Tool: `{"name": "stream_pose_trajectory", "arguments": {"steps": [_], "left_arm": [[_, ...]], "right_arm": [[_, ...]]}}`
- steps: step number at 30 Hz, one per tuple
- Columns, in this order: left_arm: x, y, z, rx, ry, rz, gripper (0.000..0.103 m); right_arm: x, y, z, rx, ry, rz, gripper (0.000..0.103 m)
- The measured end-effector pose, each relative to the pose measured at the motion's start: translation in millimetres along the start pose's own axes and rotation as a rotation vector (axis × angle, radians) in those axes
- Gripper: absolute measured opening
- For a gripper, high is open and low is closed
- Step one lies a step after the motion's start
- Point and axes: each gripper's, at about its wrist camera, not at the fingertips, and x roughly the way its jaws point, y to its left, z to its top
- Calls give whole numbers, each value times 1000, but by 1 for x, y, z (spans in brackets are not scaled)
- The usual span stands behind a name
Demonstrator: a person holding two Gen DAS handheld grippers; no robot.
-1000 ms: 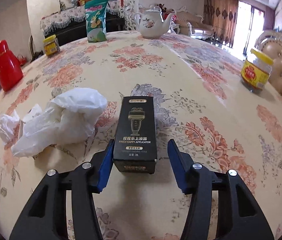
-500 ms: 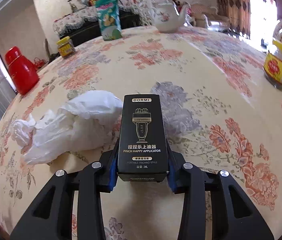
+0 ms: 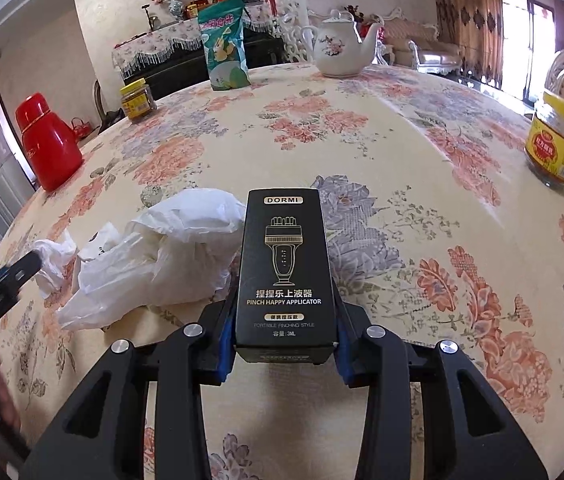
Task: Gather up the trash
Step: 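Grasp the black applicator box with the right tool and lift it, then grasp the crumpled white tissue with the left tool while the right tool holds the box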
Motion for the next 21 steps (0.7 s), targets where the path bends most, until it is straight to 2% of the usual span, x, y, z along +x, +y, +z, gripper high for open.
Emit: {"name": "stream_pose_trajectory", "arguments": {"steps": [3,5,6,7,8,10,14,21], "left_arm": [[25,-3,8,11,67,11,64],[37,1,10,-15,118,-3,45],[40,4,10,-28,130,-9,39],[39,5,8,-29,130,-12,24],[34,5,6,-22,120,-11,20],[21,3,1,-4,84,-10,17],[-15,-3,-17,35,18,-25,16],[-79,2,-54,2,-57,-62,16]], "right_arm": [[1,-2,0,9,5,3,38],[2,-1,0,8,7,3,38],[2,-2,1,7,8,3,38],[2,-2,0,6,9,3,38],[3,-1,1,5,10,3,38],[2,-1,0,4,11,3,38],[1,-1,1,4,0,0,38],[-5,0,-1,2,-25,-17,38]]}}
